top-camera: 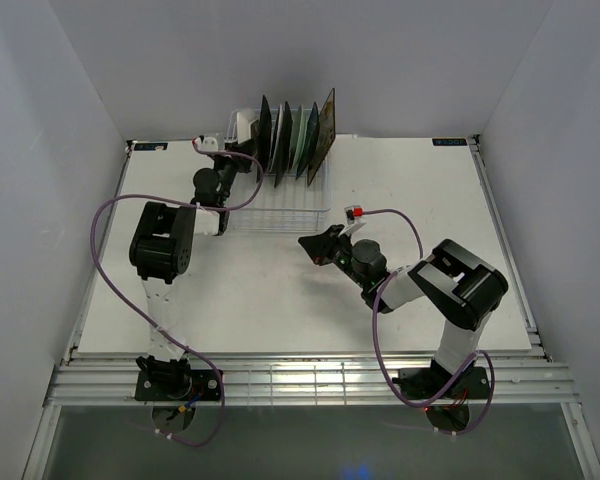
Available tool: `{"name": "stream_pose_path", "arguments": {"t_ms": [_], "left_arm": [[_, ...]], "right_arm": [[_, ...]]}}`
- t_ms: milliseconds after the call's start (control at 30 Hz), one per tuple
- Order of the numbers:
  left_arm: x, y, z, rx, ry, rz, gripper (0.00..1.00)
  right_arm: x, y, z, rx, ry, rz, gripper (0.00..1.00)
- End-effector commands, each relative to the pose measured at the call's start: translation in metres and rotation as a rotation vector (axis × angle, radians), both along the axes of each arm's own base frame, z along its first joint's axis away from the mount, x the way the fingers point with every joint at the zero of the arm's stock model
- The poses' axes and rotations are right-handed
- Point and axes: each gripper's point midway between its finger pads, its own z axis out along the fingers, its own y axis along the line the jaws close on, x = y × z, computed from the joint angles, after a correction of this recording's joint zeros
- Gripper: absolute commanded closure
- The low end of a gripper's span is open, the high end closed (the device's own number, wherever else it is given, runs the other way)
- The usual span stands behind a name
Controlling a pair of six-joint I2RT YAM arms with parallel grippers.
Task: Load the plates into the dish rack
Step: Insert the plate into the dish rack.
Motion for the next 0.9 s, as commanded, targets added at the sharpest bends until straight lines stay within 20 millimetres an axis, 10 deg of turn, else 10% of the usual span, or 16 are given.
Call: {"name": "stream_pose_path", "arguments": {"t_ms": [0,533,867], "left_arm": [[-0.034,0.005,0.091,-0.104,-0.378,-0.063,1.00],[-0.055,-0.001,0.033,0.053,-0.302,-0.131,1.00],[-0.078,0.010,0.015,0.147,-0.261,-0.129,0.74]], "right_arm": [[-0.005,-0.004,0.085,0.218,-0.226,-0.003,0.92],[-0.007,-0.009,0.088,0.223,-0.234,-0.011,0.92],[-0.007,-0.006,0.084,0.240,-0.217,0.008,0.92]]}}
